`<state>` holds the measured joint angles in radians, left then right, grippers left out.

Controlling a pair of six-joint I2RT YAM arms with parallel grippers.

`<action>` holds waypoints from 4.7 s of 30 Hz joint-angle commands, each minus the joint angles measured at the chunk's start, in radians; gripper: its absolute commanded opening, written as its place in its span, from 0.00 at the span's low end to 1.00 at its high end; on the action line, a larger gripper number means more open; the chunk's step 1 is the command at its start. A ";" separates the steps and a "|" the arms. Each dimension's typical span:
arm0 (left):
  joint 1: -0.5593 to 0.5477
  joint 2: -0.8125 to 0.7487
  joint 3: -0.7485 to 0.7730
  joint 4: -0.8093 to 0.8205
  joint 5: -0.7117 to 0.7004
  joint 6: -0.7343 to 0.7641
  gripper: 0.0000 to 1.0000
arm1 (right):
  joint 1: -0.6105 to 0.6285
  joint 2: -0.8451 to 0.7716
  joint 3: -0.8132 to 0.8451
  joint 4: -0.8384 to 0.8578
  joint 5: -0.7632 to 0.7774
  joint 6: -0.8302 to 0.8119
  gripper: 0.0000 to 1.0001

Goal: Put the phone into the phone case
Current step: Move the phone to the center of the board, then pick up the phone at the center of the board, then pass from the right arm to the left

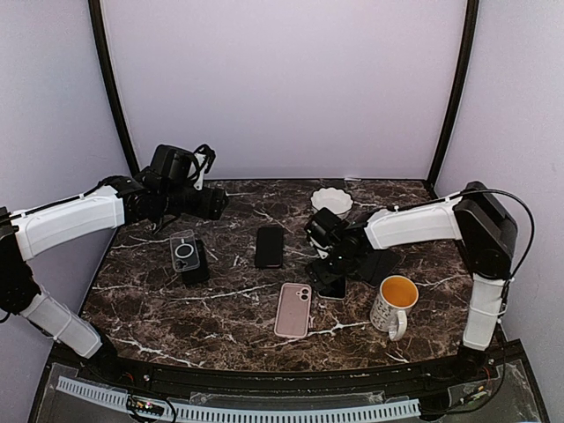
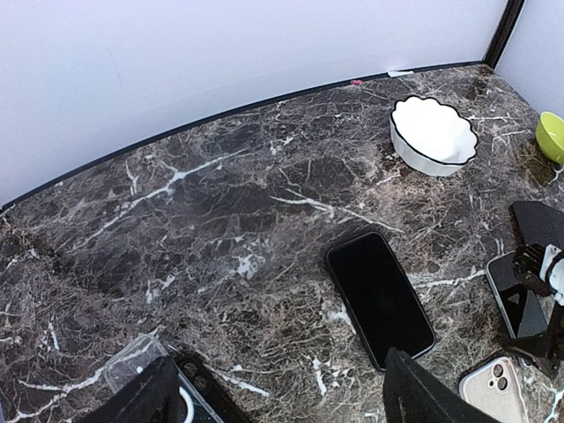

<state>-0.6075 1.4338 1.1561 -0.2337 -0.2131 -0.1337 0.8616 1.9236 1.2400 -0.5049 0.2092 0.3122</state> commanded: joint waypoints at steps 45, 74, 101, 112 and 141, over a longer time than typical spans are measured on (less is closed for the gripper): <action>0.005 -0.046 -0.020 0.022 0.026 0.015 0.81 | 0.065 0.067 0.041 -0.137 -0.022 0.397 0.74; 0.005 -0.035 -0.019 0.019 0.020 0.023 0.82 | 0.055 0.106 0.050 -0.320 -0.129 0.206 0.85; -0.033 -0.024 0.062 0.001 0.521 -0.038 0.84 | 0.160 -0.391 -0.119 0.280 0.170 -0.136 0.34; -0.084 -0.101 0.087 0.042 0.740 -0.207 0.87 | 0.304 -0.484 -0.124 0.608 0.292 -0.565 0.29; -0.103 -0.316 -0.063 0.477 0.465 -0.186 0.00 | 0.289 -0.511 -0.106 0.790 0.302 -0.608 0.96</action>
<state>-0.7177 1.2629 1.1736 -0.1043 0.4744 -0.3397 1.2179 1.4639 1.1248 0.1059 0.5728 -0.4416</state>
